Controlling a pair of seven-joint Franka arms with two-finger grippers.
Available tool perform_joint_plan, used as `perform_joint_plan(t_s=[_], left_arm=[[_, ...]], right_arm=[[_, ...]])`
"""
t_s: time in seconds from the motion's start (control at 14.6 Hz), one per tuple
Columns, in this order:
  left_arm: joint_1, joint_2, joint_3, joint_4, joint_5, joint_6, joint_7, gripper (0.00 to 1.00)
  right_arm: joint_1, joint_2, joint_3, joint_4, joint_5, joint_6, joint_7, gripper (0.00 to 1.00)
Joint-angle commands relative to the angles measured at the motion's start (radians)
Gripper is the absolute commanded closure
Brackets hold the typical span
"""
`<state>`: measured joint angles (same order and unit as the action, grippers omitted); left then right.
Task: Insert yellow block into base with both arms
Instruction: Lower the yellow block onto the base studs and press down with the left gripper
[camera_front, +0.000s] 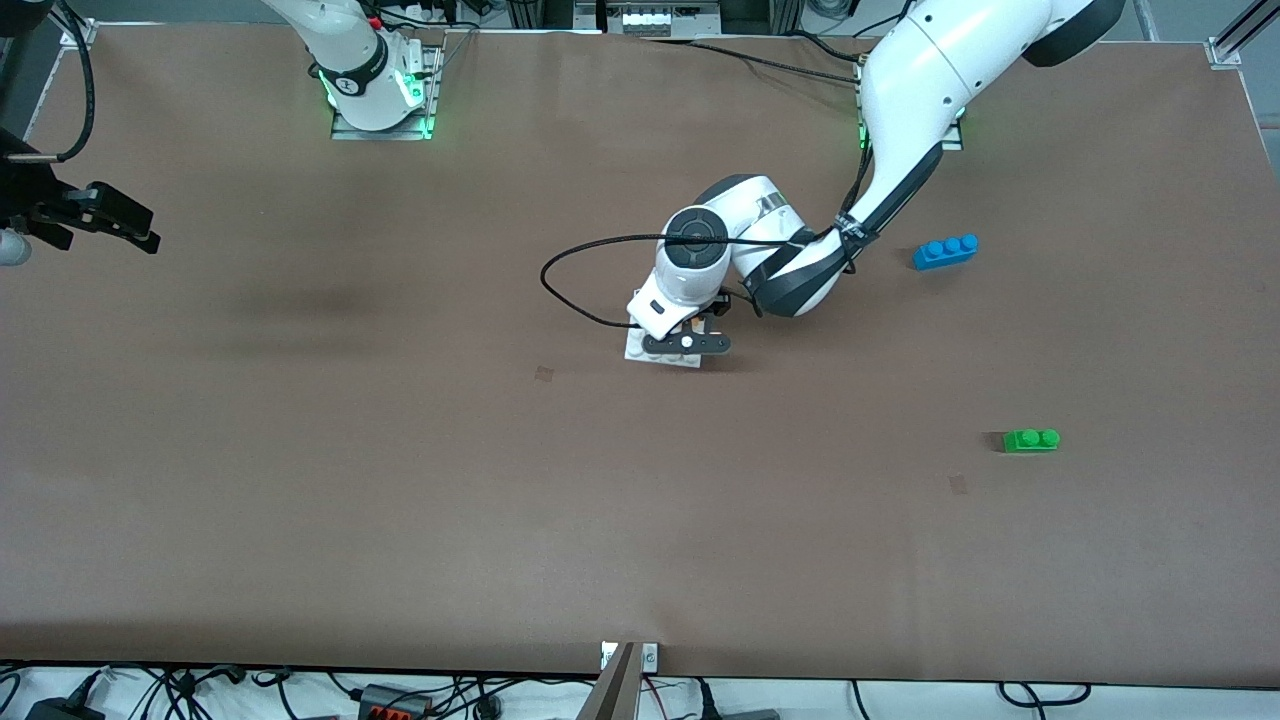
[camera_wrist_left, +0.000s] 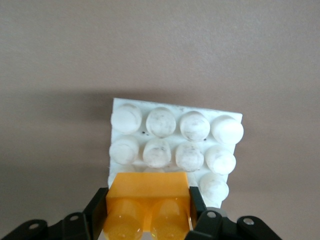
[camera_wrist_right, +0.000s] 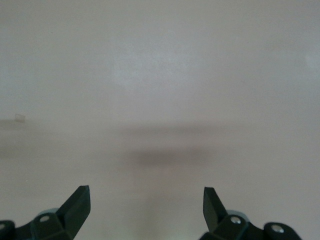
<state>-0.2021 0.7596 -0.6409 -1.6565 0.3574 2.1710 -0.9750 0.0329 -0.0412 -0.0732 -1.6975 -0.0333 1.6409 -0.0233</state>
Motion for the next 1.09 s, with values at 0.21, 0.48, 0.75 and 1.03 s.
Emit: perform_joint_plan(t_s=[0.21, 0.48, 0.75, 1.03], left_arm=[[-0.025, 0.023, -0.005, 0.009, 0.072, 0.009, -0.03, 0.34], [-0.028, 0.024, -0.005, 0.009, 0.074, 0.018, -0.03, 0.34], [-0.039, 0.052, -0.005, 0.009, 0.138, 0.039, -0.078, 0.34], [-0.037, 0.063, -0.006, 0.009, 0.161, 0.039, -0.094, 0.34]], right_arm=[[0.021, -0.003, 0.004, 0.024, 0.018, -0.075, -0.017, 0.0], [0.027, -0.002, 0.003, 0.022, 0.018, -0.16, -0.017, 0.0], [0.021, 0.024, 0.001, 0.024, 0.032, -0.144, -0.017, 0.0], [0.025, 0.024, 0.001, 0.024, 0.049, -0.156, -0.017, 0.0]])
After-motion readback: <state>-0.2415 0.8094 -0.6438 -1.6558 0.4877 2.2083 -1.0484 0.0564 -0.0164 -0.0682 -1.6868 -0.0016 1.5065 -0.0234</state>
